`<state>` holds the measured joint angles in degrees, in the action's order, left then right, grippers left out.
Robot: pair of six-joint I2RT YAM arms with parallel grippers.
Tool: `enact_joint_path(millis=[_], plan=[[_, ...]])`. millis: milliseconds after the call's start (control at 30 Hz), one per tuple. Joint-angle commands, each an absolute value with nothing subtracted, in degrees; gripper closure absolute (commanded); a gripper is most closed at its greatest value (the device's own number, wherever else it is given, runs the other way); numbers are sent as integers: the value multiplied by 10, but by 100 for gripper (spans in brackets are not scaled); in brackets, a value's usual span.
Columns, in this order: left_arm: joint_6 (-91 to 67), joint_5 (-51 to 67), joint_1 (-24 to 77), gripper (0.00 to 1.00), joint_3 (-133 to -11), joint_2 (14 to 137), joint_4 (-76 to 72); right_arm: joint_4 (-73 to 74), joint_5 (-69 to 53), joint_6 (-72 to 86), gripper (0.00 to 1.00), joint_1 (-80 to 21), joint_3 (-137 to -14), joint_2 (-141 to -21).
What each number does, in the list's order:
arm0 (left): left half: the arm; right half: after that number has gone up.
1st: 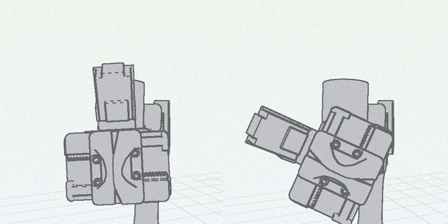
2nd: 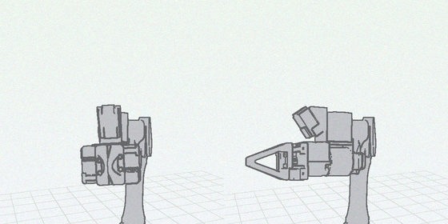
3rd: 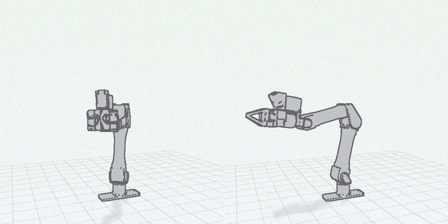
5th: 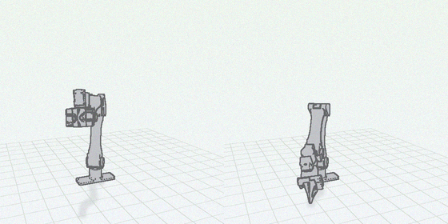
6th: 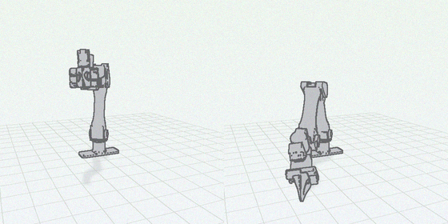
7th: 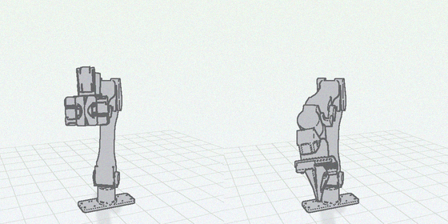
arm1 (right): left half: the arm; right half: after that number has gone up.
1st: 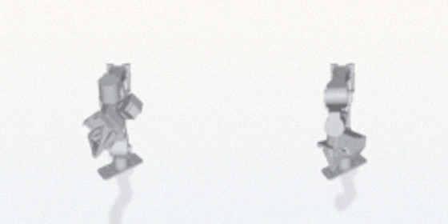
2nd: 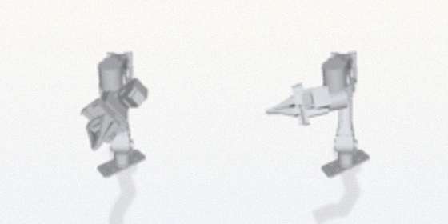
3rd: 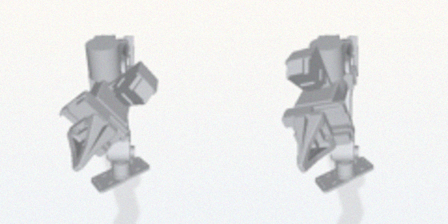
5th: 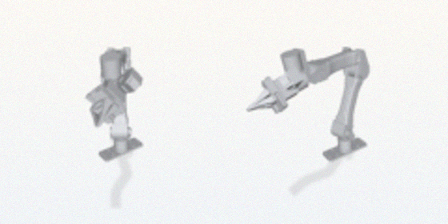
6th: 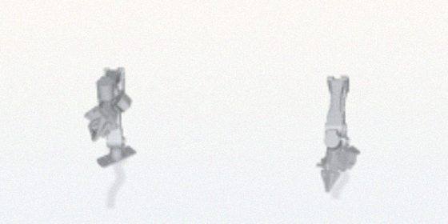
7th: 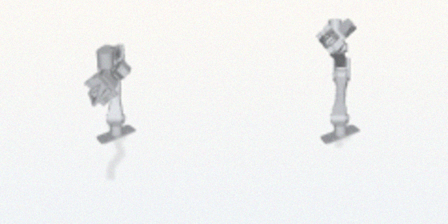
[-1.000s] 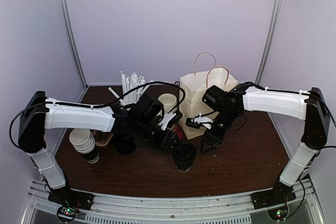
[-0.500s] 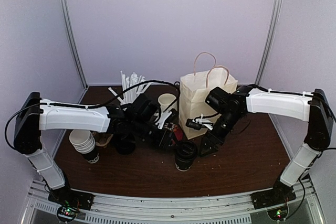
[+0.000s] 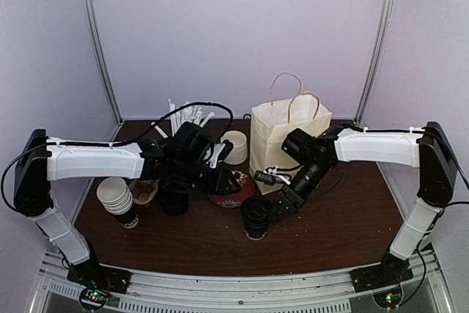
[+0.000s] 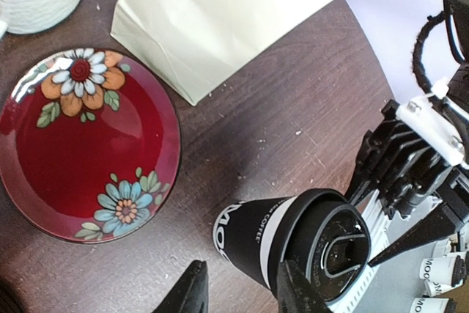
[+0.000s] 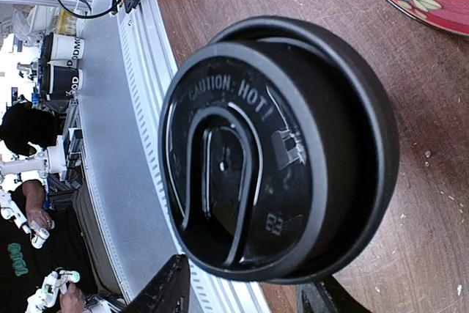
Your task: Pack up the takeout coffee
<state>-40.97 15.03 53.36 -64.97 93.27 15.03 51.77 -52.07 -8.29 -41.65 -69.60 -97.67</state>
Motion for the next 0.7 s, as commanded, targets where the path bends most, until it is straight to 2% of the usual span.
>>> enact_joint_path(millis=[0,300,667], plan=[[-428,201,532,67,-673,962,140,500,-526,-66,50,-416,-702,-983],[-415,234,532,67,-692,991,132,500,-484,-59,56,-414,-707,-991],[-404,248,532,68,-696,1012,163,502,-466,-58,56,-413,-715,-1020]])
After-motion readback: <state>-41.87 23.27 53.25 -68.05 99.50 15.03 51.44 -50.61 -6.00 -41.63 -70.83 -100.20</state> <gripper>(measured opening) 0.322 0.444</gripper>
